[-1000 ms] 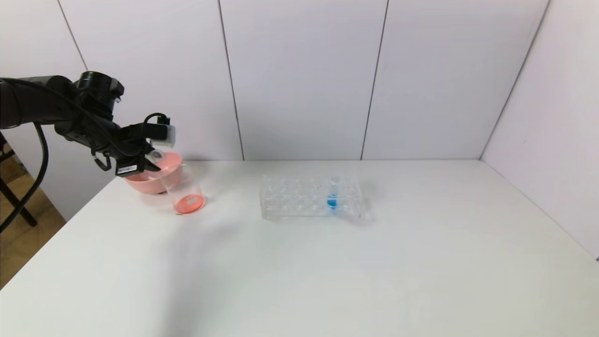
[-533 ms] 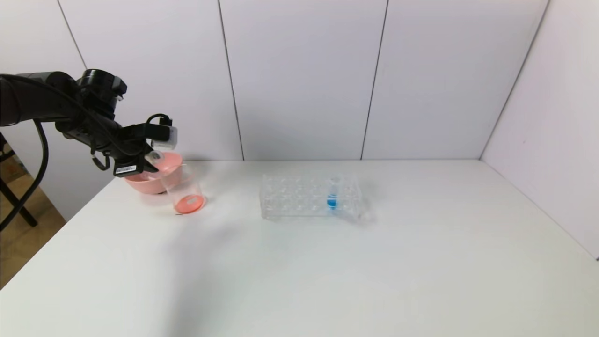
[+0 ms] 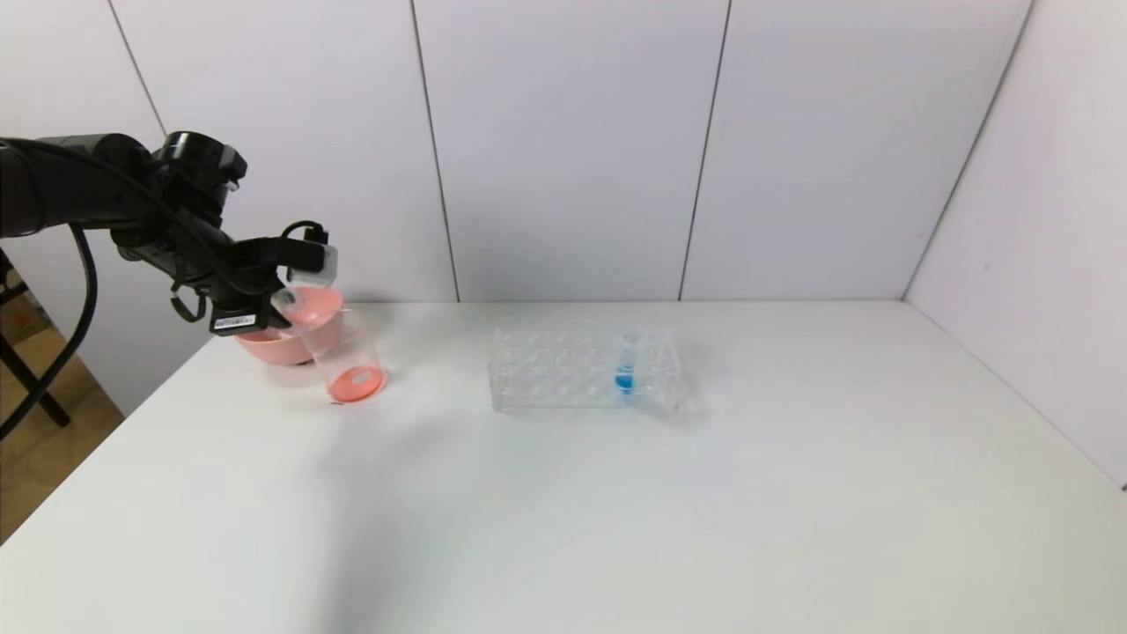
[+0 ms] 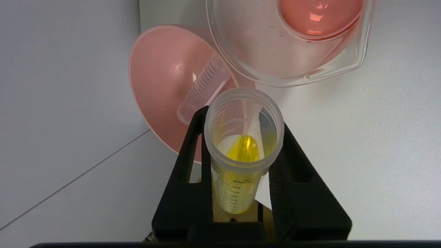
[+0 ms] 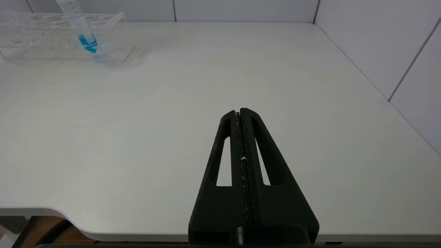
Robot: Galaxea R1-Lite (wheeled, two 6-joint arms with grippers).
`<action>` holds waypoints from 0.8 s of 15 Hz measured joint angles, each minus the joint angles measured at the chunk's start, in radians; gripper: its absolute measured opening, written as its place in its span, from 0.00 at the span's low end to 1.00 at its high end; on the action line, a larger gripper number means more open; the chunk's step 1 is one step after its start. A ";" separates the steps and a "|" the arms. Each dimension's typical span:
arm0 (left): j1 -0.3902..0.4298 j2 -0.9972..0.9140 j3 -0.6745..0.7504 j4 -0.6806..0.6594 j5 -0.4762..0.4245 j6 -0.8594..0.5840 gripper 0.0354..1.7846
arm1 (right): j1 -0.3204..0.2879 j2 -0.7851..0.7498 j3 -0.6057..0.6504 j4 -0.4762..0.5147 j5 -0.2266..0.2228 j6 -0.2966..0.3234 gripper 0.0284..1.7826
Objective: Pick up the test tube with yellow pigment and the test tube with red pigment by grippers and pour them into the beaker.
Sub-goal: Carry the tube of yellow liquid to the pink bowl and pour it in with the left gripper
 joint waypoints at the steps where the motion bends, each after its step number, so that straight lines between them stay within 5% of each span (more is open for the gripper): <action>1: -0.003 0.000 0.000 0.000 0.003 -0.001 0.25 | 0.000 0.000 0.000 0.000 0.000 0.000 0.05; 12: -0.023 0.004 0.000 -0.014 0.033 -0.007 0.25 | 0.000 0.000 0.000 0.000 0.000 0.000 0.05</action>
